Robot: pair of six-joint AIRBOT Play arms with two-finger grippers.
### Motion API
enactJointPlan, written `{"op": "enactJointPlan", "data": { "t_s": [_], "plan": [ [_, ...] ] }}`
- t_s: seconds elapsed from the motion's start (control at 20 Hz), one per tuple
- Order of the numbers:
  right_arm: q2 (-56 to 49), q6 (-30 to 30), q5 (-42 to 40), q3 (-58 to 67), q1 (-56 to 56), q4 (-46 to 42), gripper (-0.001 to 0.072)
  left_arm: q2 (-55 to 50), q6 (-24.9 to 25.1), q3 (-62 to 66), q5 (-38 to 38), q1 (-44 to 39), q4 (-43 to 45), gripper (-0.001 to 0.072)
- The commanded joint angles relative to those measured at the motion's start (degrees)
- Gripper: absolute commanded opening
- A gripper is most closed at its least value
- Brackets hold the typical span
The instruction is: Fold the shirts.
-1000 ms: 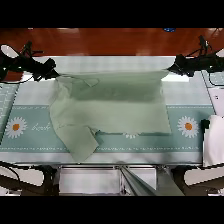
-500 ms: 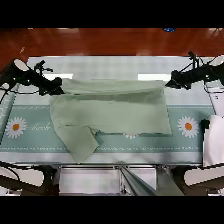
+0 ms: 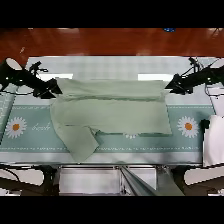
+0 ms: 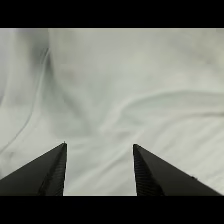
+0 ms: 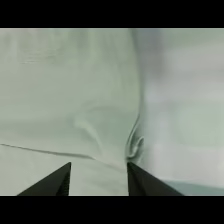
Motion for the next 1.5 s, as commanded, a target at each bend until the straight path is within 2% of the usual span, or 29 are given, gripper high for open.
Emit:
{"op": "enactJointPlan", "data": {
  "t_s": [0.0,0.2,0.35,0.5,0.75,1.0,1.05,1.1,1.15,1.2,1.35,1.45],
  "plan": [
    [6.6,1.5,5.7,-1.1,-5.3,-5.6,0.0408,7.4,1.0,-1.3,-7.0,5.8,0.9,0.0506],
    [21.7,1.8,-4.2,-18.9,-8.9,-3.7,0.0408,23.7,5.4,-21.1,-2.6,12.4,0.8,0.0505],
    [31.8,-4.3,-10.0,-34.8,-8.8,4.9,0.0408,31.9,7.4,-39.0,-1.2,15.1,-0.3,0.0505],
    [38.3,-8.4,-10.6,-44.9,-8.8,12.6,0.0408,36.8,7.4,-51.3,2.4,17.7,-4.0,0.0505],
    [41.7,-9.9,-9.9,-48.8,-8.8,14.2,0.0408,36.7,8.5,-59.7,7.5,18.0,-16.7,0.0505],
    [41.7,-9.5,-10.1,-48.7,-9.3,17.3,0.0408,35.3,10.0,-60.7,14.6,12.2,-18.9,0.0494],
    [41.7,-9.5,-10.2,-48.3,-10.4,17.2,0.0408,35.0,10.4,-60.6,15.8,10.4,-19.1,0.0454],
    [41.7,-9.5,-9.6,-47.7,-12.5,17.2,0.0408,34.5,10.4,-60.2,16.4,9.3,-19.1,0.0353],
    [41.7,-9.5,-8.4,-47.1,-15.0,17.1,0.0408,34.1,10.4,-59.8,16.7,8.7,-19.1,0.0122],
    [41.7,-9.5,-7.2,-47.1,-18.2,15.9,0.0408,34.1,10.4,-59.4,16.7,8.6,-19.1,0.0019],
    [41.7,-6.2,-3.4,-47.9,-25.2,4.5,0.0408,34.1,10.5,-58.1,15.7,8.6,-19.1,0.0018],
    [41.7,-2.6,-5.2,-51.2,-25.5,0.7,0.0408,34.2,10.9,-58.0,15.4,8.6,-19.1,0.0018]
  ]
}}
